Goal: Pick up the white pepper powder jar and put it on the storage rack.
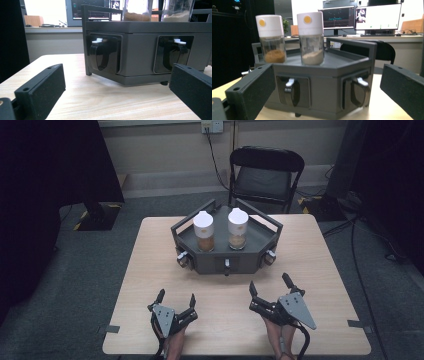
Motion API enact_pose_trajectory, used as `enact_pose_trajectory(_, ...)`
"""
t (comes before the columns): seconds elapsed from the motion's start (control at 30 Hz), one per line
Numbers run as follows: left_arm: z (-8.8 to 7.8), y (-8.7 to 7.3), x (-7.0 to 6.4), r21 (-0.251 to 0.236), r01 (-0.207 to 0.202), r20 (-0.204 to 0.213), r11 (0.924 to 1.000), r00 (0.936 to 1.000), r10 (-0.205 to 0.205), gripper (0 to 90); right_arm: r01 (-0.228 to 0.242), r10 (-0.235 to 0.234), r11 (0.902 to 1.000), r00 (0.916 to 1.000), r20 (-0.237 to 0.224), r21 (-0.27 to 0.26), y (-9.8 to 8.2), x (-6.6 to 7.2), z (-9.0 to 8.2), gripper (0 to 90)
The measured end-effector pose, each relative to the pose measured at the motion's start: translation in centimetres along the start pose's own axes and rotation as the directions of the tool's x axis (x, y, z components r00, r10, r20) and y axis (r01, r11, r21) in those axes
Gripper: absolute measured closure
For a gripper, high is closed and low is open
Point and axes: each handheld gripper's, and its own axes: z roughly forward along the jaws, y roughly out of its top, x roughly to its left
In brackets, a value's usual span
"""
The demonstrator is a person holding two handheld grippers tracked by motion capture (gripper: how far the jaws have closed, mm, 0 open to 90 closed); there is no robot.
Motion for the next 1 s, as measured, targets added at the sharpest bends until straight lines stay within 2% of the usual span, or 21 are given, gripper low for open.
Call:
enact_pose_trajectory(0.23, 0.0, 0.0, 0.0, 0.000, 0.000, 0.000, 1.0000, 1.0000, 0.000, 0.1, -0.016, 0.016, 0.9997, 0.9998, 0.016, 0.020, -1.2, 0.0, -0.8, 0.0)
enact_pose_trajectory(0.6, 0.0, 0.0, 0.0, 0.000, 0.000, 0.000, 1.0000, 1.0000, 0.000, 0.1, 0.010, -0.012, 0.9992, 0.9991, 0.040, 0.038, -3.6, 0.6, -1.1, 0.0)
enact_pose_trajectory(1.0, 0.0, 0.0, 0.0, 0.000, 0.000, 0.000, 1.0000, 1.0000, 0.000, 0.0, 0.008, -0.011, 0.9985, 0.9985, 0.053, 0.054, -5.5, 0.8, -1.3, 0.0)
